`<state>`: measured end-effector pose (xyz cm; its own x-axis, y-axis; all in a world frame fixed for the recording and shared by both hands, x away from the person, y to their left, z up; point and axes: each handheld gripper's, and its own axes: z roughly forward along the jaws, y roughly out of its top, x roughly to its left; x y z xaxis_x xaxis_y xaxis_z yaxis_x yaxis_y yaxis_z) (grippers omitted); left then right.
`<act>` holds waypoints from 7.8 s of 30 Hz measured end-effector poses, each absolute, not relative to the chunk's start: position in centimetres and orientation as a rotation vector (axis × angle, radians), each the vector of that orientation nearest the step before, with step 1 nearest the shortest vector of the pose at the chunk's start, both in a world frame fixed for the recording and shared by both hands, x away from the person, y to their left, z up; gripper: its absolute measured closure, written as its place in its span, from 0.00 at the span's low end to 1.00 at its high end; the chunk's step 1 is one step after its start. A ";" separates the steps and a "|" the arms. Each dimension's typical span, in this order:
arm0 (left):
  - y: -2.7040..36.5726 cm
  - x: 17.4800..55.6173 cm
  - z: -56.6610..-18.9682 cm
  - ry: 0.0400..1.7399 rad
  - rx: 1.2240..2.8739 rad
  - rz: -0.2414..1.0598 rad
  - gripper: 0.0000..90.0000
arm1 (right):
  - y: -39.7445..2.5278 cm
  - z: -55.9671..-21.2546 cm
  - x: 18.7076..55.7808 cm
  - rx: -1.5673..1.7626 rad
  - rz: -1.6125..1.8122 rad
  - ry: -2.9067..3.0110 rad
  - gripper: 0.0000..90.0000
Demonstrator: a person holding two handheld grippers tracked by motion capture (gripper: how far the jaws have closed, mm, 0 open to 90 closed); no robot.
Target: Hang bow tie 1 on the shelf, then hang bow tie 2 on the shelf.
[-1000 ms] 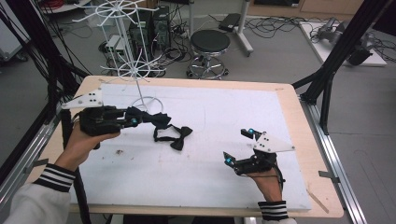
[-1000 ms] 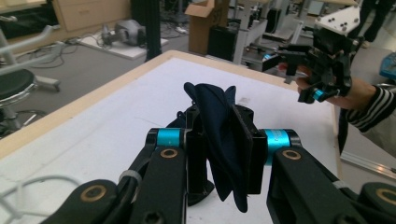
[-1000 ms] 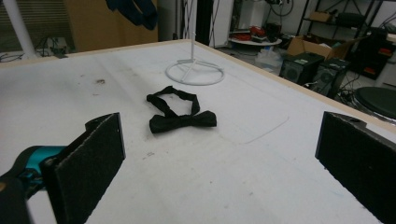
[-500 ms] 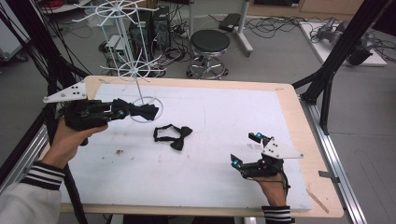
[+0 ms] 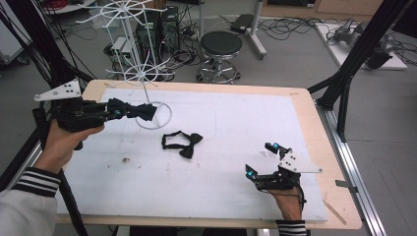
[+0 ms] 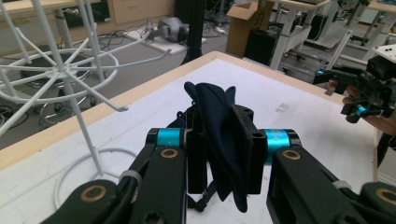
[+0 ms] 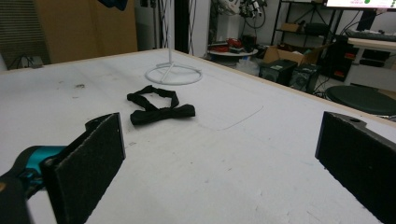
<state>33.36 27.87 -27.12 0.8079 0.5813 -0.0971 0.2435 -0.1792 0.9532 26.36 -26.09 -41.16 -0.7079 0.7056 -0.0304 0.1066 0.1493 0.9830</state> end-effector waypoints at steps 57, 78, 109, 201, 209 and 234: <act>27.4 40.0 -25.2 0.813 1.773 0.398 0.84 | -27.1 -43.2 25.2 0.844 1.627 1.794 0.01; 26.7 40.7 -25.7 0.855 1.808 0.412 0.80 | -27.5 -44.1 25.5 0.863 1.629 1.740 0.01; 27.2 34.6 -27.6 0.584 1.627 0.553 0.02 | -27.5 -45.3 25.6 0.913 1.641 1.690 0.01; 14.8 35.0 -34.4 0.628 1.950 0.411 0.02 | -27.4 -45.5 25.1 0.868 1.643 1.642 0.01; 13.3 35.9 -35.0 0.661 2.001 0.396 0.02 | -27.4 -45.5 25.1 0.873 1.644 1.643 0.01; 9.0 38.7 -37.7 0.753 2.193 0.323 0.02 | -27.4 -45.5 25.0 0.878 1.644 1.640 0.01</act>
